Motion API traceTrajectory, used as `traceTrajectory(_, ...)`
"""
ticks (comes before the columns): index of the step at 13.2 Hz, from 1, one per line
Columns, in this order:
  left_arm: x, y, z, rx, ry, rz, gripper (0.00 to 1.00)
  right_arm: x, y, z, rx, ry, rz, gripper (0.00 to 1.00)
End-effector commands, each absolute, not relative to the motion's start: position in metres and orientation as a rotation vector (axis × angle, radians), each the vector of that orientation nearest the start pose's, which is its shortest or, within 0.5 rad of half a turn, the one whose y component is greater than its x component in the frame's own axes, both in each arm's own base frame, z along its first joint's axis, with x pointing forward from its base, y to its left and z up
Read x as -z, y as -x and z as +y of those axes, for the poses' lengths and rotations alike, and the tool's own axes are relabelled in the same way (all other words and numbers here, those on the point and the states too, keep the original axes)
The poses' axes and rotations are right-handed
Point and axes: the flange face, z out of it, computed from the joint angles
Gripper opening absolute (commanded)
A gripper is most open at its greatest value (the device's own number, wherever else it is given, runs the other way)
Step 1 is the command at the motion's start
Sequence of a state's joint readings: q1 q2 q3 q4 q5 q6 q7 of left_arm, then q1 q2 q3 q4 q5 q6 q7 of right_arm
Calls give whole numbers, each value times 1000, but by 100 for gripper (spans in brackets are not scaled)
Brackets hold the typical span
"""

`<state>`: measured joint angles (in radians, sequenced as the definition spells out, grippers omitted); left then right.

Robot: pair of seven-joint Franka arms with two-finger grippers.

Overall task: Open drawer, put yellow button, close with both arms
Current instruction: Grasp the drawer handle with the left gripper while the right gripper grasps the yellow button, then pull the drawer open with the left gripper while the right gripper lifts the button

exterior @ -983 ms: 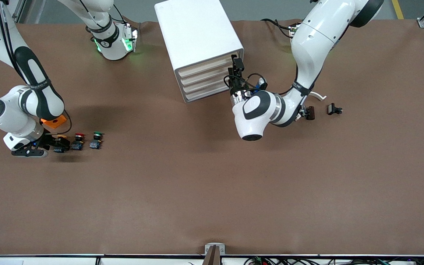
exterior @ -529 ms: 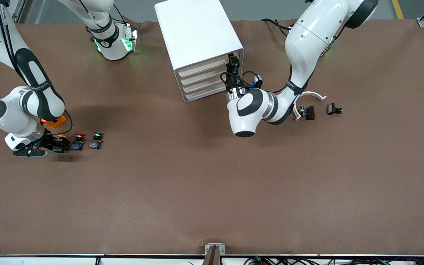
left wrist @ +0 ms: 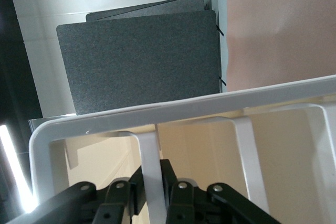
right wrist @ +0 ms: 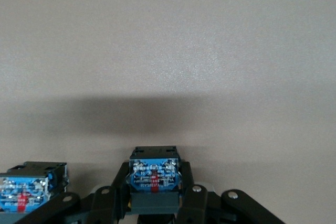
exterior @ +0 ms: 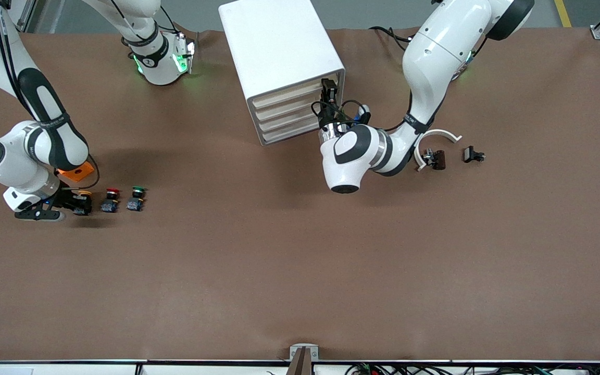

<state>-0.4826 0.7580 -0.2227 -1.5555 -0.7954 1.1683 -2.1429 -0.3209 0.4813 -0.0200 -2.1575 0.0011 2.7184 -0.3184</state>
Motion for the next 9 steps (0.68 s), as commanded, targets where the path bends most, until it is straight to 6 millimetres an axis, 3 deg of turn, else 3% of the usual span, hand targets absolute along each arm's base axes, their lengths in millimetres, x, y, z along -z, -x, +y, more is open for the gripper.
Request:
traceTrajectory(1,-230,-400,-444,-1309,1326,-1318,13,-183,-542,-191,73,3158,39,0)
traceTrajectory(5,-234,-416,-435,-1301,1344,-1353,14,-203,-557,-187,-53,3126,89,0)
traceTrajectory(9,-242,-455,-415,-1302,1379,-1425,14,-243,-578,-148,-67,3125,158,0)
